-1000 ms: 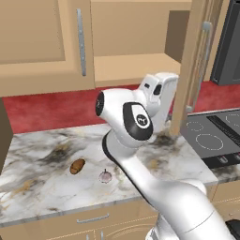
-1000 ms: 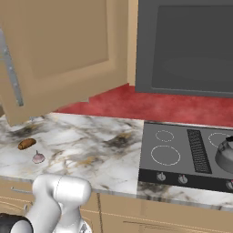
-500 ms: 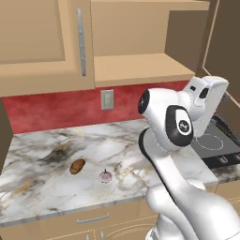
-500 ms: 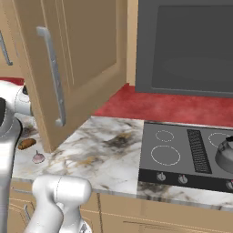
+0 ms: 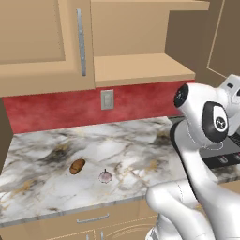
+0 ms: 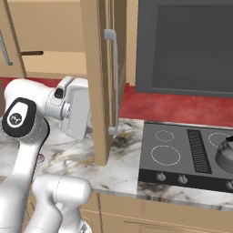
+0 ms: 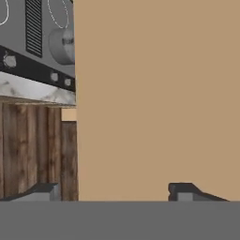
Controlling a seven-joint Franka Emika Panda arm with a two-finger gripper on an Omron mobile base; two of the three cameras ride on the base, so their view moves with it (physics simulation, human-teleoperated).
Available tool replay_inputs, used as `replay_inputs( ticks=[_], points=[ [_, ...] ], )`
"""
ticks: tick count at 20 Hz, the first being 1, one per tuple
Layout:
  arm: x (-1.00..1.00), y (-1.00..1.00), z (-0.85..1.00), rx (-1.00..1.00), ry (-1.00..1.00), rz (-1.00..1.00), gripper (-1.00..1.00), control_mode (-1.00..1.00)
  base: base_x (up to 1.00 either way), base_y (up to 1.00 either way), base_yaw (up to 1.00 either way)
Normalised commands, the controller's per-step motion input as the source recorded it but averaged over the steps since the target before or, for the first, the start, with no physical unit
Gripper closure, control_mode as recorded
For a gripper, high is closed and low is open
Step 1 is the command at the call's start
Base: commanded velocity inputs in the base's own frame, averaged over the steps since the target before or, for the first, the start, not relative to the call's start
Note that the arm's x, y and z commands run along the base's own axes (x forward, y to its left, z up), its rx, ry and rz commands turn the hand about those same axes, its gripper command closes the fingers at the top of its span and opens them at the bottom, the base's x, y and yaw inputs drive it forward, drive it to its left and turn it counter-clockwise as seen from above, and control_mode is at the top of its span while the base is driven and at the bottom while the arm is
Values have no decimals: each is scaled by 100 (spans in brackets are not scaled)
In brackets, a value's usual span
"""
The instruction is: Pick the pan from the cabinet and place it on the stove. Then turn on the stove burner for the pan.
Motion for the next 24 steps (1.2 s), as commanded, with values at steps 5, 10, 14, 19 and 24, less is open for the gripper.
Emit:
replay_inputs(
  ticks=[5,10,14,19,24],
  points=[
    [-35,-28,0,12,-9,-2,-100,-100,0,0,0],
    [-50,53,0,7,-14,4,-100,-100,0,0,0],
    [-40,85,0,11,-19,12,-100,-100,0,0,0],
    [-30,91,0,15,-21,20,-100,-100,0,0,0],
    [-5,90,0,19,-21,26,-100,-100,0,0,0]
  ],
)
